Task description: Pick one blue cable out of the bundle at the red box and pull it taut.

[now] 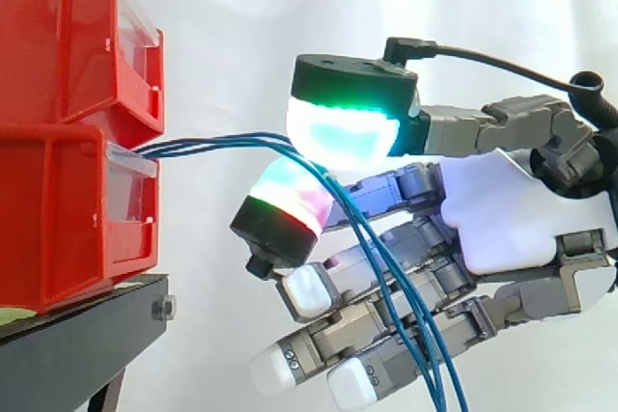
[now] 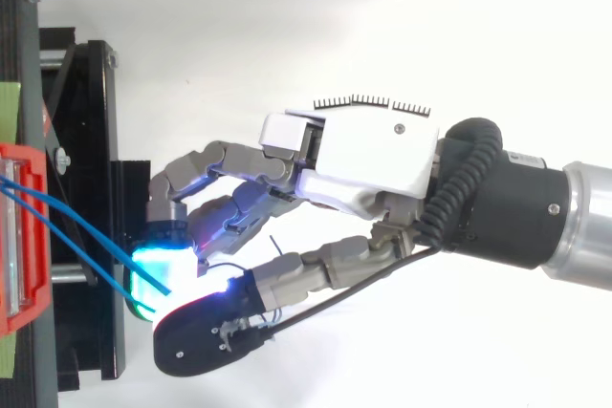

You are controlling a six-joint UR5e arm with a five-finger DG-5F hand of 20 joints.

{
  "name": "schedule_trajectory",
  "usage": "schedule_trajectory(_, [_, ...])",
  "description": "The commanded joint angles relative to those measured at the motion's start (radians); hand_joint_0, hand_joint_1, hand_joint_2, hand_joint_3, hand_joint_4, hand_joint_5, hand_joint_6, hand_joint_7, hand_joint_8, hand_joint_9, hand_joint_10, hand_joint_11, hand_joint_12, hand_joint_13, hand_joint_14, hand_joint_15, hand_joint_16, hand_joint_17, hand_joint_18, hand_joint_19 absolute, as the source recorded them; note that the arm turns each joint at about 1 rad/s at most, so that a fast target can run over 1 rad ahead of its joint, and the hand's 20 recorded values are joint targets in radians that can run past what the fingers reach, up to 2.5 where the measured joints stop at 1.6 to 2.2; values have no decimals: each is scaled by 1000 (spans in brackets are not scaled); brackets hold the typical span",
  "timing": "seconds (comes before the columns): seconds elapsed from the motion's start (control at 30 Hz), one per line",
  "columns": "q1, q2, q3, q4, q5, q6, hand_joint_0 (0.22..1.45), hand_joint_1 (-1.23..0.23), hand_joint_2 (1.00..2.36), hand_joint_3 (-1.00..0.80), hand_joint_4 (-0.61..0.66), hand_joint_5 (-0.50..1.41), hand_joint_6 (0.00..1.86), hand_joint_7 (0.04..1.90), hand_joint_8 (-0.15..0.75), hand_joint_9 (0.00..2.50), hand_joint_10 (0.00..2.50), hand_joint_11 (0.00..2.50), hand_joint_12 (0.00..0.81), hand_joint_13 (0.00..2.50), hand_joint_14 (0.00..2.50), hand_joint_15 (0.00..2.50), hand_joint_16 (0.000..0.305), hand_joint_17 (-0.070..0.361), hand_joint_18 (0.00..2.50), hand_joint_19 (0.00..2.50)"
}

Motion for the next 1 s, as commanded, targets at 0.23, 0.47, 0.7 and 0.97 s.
schedule_trajectory(0.23, [-1, 0, 0, -62, -18, 182, 766, -926, 1016, -296, -128, -212, 872, 1142, 306, 779, 15, 690, 393, 551, 5, 162, 52, 117, 666, 294])
schedule_trajectory(0.47, [1, 0, 0, -152, -21, 209, 773, -916, 1004, -451, -79, -209, 855, 1057, 296, 748, 16, 677, 389, 524, 5, 148, 52, 118, 652, 272])
schedule_trajectory(0.7, [1, 0, 0, -151, -23, 209, 794, -916, 1000, -500, -70, -208, 828, 990, 276, 707, 15, 657, 385, 493, 4, 124, 52, 117, 618, 235])
schedule_trajectory(0.97, [-1, 0, 0, -151, -24, 206, 689, -944, 1000, -500, -45, -207, 776, 992, 262, 621, 15, 638, 385, 431, 4, 126, 52, 117, 576, 243])
